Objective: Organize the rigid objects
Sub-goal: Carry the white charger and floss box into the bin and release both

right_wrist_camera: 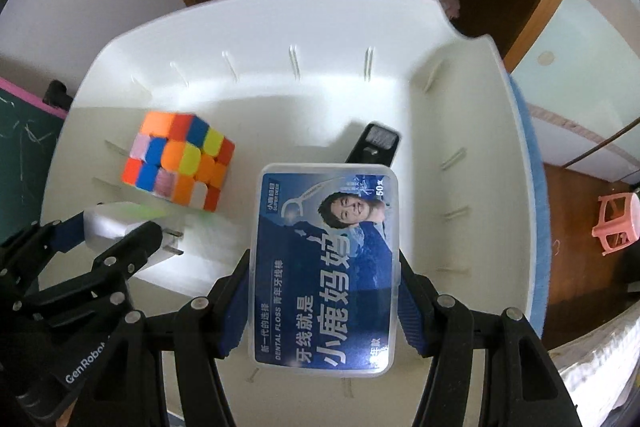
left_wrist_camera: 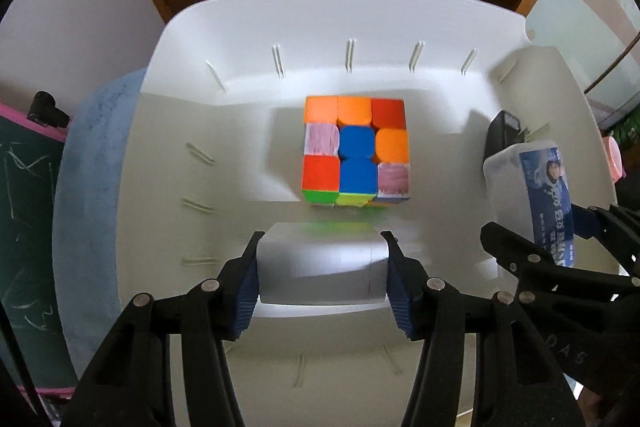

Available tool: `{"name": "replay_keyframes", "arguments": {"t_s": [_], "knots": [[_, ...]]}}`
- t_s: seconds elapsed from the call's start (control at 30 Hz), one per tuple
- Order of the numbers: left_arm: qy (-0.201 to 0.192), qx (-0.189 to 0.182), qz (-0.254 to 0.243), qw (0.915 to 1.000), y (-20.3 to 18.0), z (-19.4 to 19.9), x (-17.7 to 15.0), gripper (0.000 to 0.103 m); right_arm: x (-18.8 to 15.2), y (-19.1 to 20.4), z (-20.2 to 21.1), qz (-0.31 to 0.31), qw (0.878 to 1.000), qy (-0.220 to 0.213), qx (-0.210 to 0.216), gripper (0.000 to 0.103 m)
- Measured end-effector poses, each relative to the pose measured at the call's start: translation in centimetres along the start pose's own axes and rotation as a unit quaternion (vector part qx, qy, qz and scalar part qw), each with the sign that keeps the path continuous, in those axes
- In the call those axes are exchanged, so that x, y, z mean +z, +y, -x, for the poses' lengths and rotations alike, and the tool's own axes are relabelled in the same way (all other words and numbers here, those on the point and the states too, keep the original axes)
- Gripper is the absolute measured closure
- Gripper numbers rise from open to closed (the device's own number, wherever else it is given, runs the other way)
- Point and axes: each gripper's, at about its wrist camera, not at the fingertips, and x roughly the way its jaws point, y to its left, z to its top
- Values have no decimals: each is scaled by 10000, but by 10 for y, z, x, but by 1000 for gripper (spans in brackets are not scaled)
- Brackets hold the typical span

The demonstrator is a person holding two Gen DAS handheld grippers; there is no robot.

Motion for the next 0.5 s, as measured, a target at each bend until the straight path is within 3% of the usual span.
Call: {"name": "replay_keyframes", "arguments": {"t_s": [0.13,0.2,0.23,0.27,0.5], "knots": [[-107,-50,76,9999,5,8,0,42,-2,1,-2,141,9999,-28,29,38],[-400,49,46,9992,6,27,2,28,-5,1,7,172,9997,-185,8,37],[-512,73,20,9987,7,37,3,13,-7,1,13,184,9995,-274,-22,36],[-621,34,12,9981,8,49,4,4,-8,1,20,193,9992,-349,-23,35],[-1239,-50,-75,9923,10,130,-5,2,-27,7,94,209,9948,-983,179,30]]}}
